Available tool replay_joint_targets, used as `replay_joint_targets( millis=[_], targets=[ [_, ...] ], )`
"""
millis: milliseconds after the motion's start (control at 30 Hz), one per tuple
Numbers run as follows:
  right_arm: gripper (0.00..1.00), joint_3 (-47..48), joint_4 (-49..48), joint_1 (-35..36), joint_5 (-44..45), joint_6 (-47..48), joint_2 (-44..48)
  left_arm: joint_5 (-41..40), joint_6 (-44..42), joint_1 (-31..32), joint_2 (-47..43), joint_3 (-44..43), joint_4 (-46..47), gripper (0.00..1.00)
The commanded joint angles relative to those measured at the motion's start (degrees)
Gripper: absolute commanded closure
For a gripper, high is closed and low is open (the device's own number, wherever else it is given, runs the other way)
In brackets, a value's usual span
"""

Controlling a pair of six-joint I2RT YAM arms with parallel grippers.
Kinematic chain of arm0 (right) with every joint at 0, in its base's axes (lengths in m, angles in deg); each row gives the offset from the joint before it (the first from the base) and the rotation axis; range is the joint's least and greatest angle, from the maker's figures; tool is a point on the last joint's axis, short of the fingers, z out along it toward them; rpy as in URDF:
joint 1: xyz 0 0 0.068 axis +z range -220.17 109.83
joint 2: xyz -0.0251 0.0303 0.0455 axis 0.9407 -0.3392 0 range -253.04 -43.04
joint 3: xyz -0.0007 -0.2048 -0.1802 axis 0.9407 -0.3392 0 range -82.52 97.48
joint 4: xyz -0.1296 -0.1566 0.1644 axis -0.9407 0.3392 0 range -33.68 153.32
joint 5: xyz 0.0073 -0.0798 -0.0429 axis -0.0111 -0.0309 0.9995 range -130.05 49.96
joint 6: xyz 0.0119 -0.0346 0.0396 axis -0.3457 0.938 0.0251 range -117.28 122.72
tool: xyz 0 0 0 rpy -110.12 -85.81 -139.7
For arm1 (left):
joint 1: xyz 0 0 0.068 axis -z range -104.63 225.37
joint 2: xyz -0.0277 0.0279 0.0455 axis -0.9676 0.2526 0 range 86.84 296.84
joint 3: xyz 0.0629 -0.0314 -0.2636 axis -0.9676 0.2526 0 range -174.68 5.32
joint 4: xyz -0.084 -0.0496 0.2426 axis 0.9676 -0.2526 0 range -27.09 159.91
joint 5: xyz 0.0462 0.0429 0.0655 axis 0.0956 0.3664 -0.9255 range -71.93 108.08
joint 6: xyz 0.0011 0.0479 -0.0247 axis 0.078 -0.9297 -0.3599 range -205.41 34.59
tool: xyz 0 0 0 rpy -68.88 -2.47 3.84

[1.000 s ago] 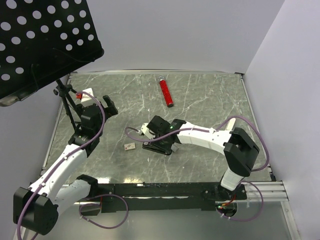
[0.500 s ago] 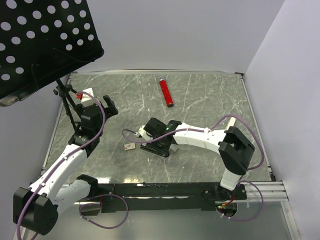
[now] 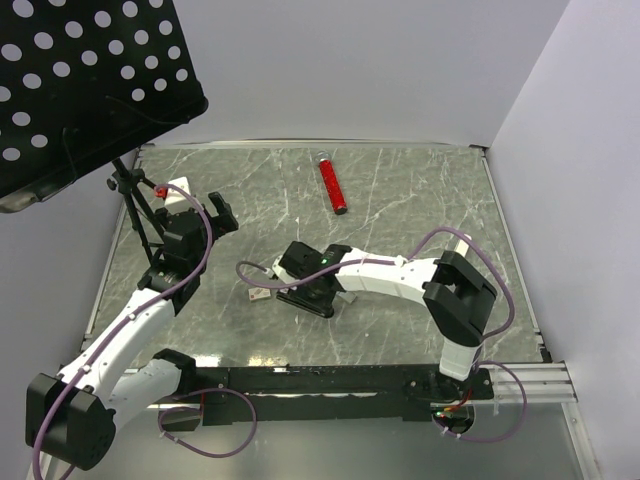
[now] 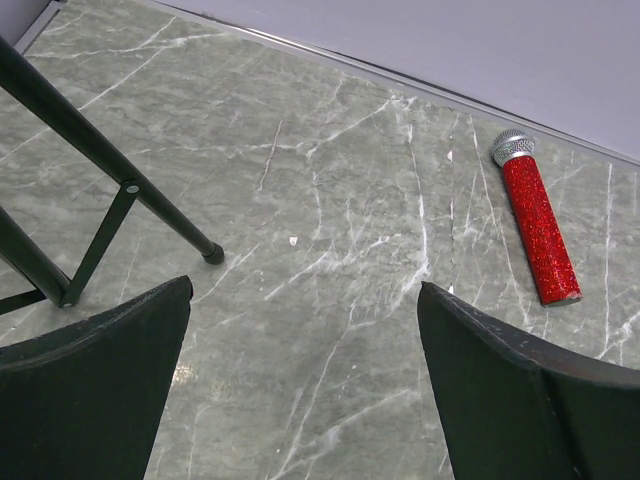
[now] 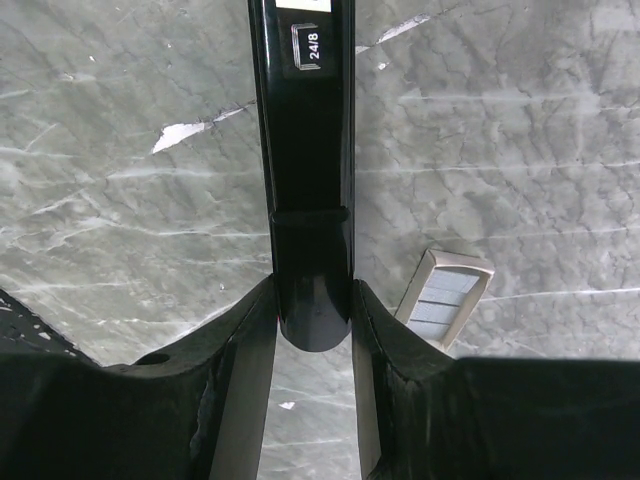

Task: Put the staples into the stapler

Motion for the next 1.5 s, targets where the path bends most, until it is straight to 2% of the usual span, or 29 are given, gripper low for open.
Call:
replay_joint_targets(
  millis=[0,100,133,300,500,667,733,867,900,967,1000,1200,1333,1433,1467],
  targets=[
    [0.83,-0.3,7.7,1.8,-4.6,-3.1,-3.3,0.1,-1.0,0.2,-0.2,0.2,2.8,0.01],
    [0.68,4.5,10.3,1.7,-4.0,-2.6,-1.4,0.0,-1.2,0.2,-0.3,0.2,2.9,0.0],
    [0.59,5.3,11.3,1.7,-4.1,-2.5,-0.9,-0.1,-1.2,0.2,-0.3,0.2,2.9,0.01],
    [0.39,8.2,11.8,1.6,-3.2,-2.0,-1.4,-0.5,-1.5,0.2,-0.4,0.3,2.9,0.01],
    [0.3,9.1,10.1,1.7,-4.0,-1.8,-3.4,-0.6,-1.5,0.2,-0.5,0.3,3.0,0.0],
    [0.31,9.4,8.1,1.5,-3.7,-1.8,-5.8,-0.6,-1.6,0.2,-0.6,0.3,3.0,0.0],
    [0.37,9.4,7.9,1.5,-3.1,-1.8,-6.6,-0.7,-1.7,0.2,-0.6,0.3,3.0,0.0],
    [0.56,9.2,7.4,1.2,-2.1,-2.3,-5.1,-0.7,-1.7,0.2,-0.6,0.4,3.1,0.0],
    [0.65,9.2,7.5,1.0,-2.0,-2.7,-3.9,-0.7,-1.7,0.2,-0.6,0.4,3.0,0.01],
    [0.76,9.5,7.5,0.5,-1.7,-3.1,-2.7,-0.6,-1.7,0.2,-0.6,0.4,3.2,0.01],
    [0.78,9.5,7.6,0.2,-1.4,-3.4,-1.2,-0.6,-1.7,0.2,-0.5,0.4,3.1,0.01],
    [0.81,9.2,7.2,-2.8,-0.6,-7.2,7.2,-0.9,-1.8,0.2,-0.8,0.3,3.0,0.0],
    [0.82,7.1,7.1,-9.4,4.5,-12.8,13.4,-1.3,-2.0,0.2,-1.1,0.2,3.0,0.01],
    [0.81,2.0,4.6,-14.1,8.5,-16.4,19.0,-1.5,-2.1,0.2,-1.7,0.1,2.9,0.01],
    [0.81,-0.5,4.2,-17.8,9.5,-17.3,20.0,-1.6,-2.2,0.2,-1.9,0.1,2.9,0.0]
  ],
)
